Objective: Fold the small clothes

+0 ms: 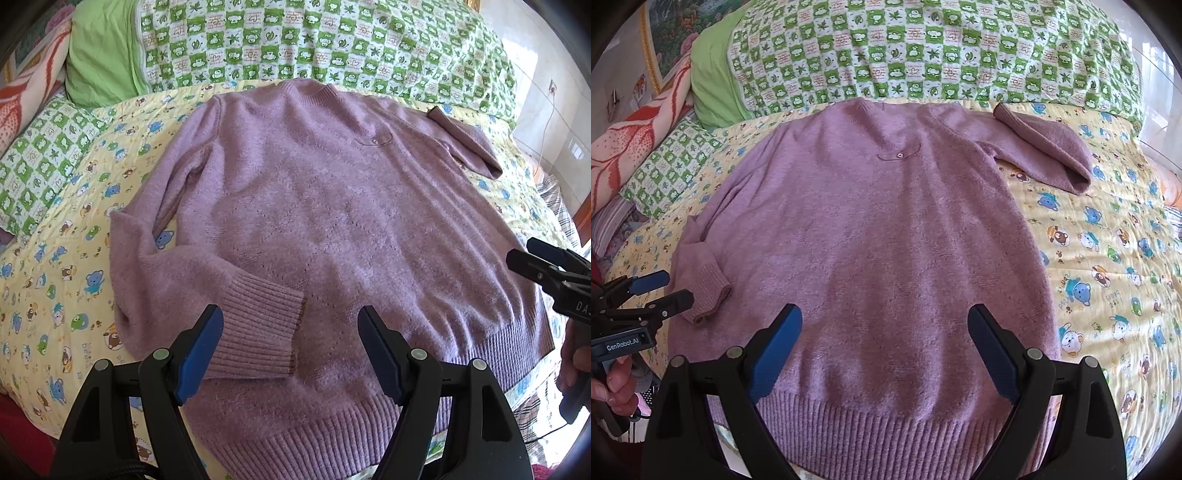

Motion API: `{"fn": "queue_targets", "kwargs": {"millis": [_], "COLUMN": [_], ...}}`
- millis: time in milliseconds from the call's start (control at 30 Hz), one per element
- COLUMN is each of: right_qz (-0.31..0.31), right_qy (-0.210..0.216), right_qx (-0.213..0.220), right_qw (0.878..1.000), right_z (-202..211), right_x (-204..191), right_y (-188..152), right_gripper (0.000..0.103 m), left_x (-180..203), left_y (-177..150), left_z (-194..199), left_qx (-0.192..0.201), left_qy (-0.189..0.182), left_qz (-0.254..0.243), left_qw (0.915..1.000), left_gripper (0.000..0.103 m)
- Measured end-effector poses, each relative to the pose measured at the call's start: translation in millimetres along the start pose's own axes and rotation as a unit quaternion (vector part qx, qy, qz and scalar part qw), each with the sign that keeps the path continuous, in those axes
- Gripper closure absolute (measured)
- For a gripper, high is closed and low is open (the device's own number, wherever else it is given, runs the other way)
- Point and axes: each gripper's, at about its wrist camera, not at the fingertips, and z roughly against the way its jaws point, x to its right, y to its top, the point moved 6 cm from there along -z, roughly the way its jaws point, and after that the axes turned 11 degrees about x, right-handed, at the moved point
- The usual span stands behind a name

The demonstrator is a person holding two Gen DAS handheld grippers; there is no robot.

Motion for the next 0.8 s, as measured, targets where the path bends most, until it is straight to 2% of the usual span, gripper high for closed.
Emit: {"fn": "queue_targets", "kwargs": {"millis": [200, 433, 633, 800], "right_qz": [-0.007, -0.023, -0.038, -0.046], "right_qy": [-0.013, -0.033, -0.058, -0.08], "right_qx": [0.011, 0.03, 0.05, 0.055], "right_qw": [1.0, 0.999, 0.996, 0.994], "right_z": [-6.3, -27.0, -63.6, -109.7], "right_x": [22.5, 66.7, 123.3, 170.6], "right_y": [17.8, 61.1, 114.3, 160.8], "right_gripper": [0.012, 0.012, 0.022, 0.034], "left_x": [3.4, -4.3, -18.8, -32.9], "left_y": [15.1, 48.3, 85.4, 108.5], "left_z": [-13.8, -46.7, -88.2, -117.7], "left_qx": [-0.012, -0.023, -0.034, -0.031], "left_qy": [-0.011, -0.005, 0.003, 0.015], "left_qz": [0.006, 0.027, 0.062, 0.093], "left_qw": [0.9999, 0.9993, 0.9975, 0.9951], "left_gripper": [0.028, 0.028, 0.026, 0.026]}}
